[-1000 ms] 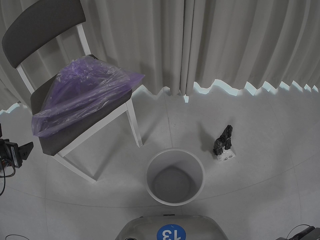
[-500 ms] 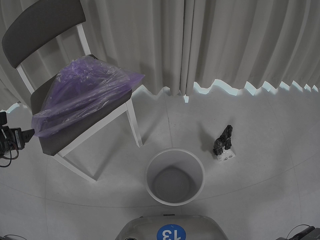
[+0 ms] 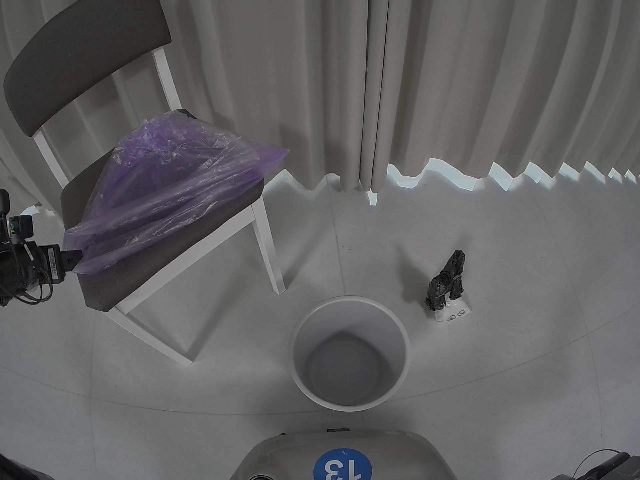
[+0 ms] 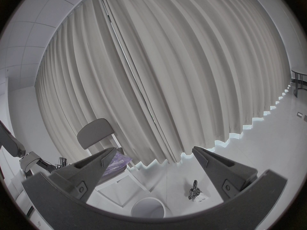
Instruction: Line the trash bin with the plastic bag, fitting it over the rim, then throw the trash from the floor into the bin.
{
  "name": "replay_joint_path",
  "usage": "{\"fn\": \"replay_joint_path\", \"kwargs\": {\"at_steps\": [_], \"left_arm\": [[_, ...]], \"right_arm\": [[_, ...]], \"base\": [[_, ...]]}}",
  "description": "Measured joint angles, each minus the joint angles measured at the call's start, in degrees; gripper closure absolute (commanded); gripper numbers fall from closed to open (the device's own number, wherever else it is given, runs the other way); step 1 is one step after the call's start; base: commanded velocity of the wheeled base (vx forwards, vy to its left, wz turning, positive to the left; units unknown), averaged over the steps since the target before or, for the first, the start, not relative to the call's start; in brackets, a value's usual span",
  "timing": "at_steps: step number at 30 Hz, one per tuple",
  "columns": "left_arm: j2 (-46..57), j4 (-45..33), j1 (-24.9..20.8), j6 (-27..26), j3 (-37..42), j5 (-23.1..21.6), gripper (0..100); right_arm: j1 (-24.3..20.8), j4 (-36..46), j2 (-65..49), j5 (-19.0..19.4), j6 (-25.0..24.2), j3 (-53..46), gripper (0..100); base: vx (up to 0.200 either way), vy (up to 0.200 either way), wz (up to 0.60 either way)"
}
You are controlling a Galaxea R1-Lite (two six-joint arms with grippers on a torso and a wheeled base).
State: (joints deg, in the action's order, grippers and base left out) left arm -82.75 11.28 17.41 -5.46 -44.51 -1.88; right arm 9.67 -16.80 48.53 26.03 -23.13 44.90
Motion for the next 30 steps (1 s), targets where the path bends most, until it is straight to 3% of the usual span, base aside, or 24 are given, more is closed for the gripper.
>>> {"fn": "replay_joint_path", "kwargs": {"at_steps": [16,17,30], "left_arm": [[-5.3,1.2,-0.8,0.1,-2.2,-0.1,0],[-5.4,1.9,-0.7,0.1,-2.2,-0.1,100],[-5.8,3.1,-0.8,0.0,-2.0,0.0,100]], "right_arm": [[0.1,0.0,0.0,0.0,0.0,-0.2,0],[0.1,0.0,0.0,0.0,0.0,-0.2,0],[0.1,0.0,0.0,0.0,0.0,-0.2,0]], "base": [[0.000,0.000,0.00],[0.000,0.000,0.00],[0.000,0.000,0.00]]}}
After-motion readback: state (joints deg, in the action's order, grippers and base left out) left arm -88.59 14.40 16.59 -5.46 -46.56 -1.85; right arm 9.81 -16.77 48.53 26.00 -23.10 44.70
